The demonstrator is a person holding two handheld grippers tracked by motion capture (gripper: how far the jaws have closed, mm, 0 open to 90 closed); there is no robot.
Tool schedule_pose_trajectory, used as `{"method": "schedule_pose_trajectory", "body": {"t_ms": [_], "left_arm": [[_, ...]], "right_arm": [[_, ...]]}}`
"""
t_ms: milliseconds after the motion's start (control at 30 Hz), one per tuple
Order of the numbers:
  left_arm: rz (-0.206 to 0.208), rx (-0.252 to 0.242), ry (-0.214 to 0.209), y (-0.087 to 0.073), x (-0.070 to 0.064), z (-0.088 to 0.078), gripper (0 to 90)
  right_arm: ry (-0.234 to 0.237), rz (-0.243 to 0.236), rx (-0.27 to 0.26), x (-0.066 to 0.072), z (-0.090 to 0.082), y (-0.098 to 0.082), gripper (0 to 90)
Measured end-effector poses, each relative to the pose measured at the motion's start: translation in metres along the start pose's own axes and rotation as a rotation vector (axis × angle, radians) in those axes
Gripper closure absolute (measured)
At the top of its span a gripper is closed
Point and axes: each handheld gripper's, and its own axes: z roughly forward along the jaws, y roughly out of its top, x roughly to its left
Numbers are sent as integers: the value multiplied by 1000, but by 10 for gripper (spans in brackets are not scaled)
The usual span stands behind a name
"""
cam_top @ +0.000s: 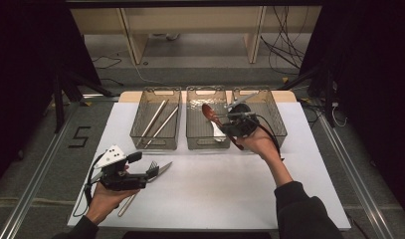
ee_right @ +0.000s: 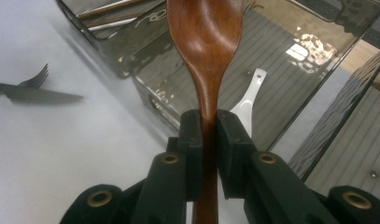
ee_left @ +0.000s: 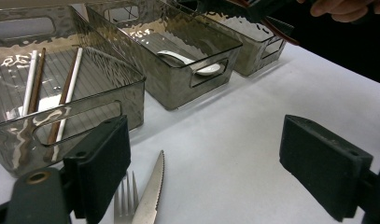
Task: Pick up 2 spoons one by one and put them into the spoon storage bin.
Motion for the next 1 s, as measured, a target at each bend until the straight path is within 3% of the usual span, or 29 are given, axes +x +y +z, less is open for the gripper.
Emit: {"method": "schedule_pose_trajectory", "body": {"t_ms": [467,1000], "left_arm": [[-5,-6,-3,0,0,0,158],[1,-2,-1,0,0,0,158]], "right_arm": [[-12,34,10,-10,19,30,819],[-28,132,22,-23,40,55,818]]}}
